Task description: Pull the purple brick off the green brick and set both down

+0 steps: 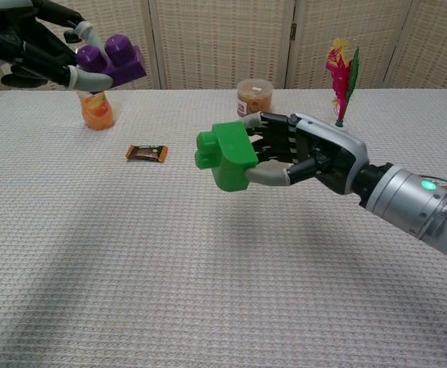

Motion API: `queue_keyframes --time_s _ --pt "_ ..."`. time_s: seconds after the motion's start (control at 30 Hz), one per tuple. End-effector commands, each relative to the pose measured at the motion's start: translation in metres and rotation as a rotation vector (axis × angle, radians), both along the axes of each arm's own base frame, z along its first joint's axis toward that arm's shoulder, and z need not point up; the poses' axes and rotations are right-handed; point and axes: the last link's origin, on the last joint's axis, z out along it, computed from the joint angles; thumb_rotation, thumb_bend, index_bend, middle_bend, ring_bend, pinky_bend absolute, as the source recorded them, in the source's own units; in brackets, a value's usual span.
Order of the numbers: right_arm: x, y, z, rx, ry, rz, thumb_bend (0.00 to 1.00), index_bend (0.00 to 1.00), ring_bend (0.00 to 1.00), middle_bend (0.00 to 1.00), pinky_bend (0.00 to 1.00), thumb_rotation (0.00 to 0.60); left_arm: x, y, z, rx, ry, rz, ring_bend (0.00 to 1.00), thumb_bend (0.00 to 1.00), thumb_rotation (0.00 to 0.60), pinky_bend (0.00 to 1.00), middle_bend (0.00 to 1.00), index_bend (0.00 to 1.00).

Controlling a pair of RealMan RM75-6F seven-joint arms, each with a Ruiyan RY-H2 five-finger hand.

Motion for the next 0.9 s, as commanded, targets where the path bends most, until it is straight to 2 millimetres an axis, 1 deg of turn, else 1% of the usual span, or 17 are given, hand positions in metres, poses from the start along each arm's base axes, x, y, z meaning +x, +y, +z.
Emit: queue_keyframes --time_s 0.03,0.23,0.33,0.53,0.73,0.9 --pt "-0.019 0.000 0.027 -0.087 0.261 0.048 0.33 0.72 0.31 0.28 0.29 0.600 -0.023 -0.006 0.000 -0.040 -0.010 0.030 1.00 0.49 0.600 1.00 1.00 0.76" --pt "-0.047 0.008 0.061 -0.117 0.556 0.039 0.33 0.74 0.32 0.28 0.29 0.600 -0.052 -0.010 -0.014 -0.135 -0.028 0.045 1.00 0.49 0.600 1.00 1.00 0.76" --pt "-0.057 0.013 0.073 -0.151 0.643 0.017 0.33 0.75 0.32 0.28 0.29 0.600 -0.067 -0.008 -0.023 -0.156 -0.059 0.042 1.00 0.49 0.600 1.00 1.00 0.76" --pt "-0.067 0.025 0.084 -0.212 0.724 0.018 0.33 0.75 0.32 0.29 0.29 0.600 -0.095 -0.001 -0.046 -0.193 -0.184 0.045 1.00 0.49 0.600 1.00 1.00 0.76" --pt "-0.074 0.032 0.095 -0.232 0.726 -0.007 0.33 0.75 0.32 0.29 0.29 0.600 -0.118 0.005 -0.061 -0.213 -0.252 0.029 1.00 0.49 0.600 1.00 1.00 0.76" --pt "-0.085 0.033 0.103 -0.257 0.745 -0.033 0.33 0.75 0.32 0.29 0.29 0.600 -0.138 0.008 -0.075 -0.235 -0.292 0.045 1.00 0.49 0.600 1.00 1.00 0.76"
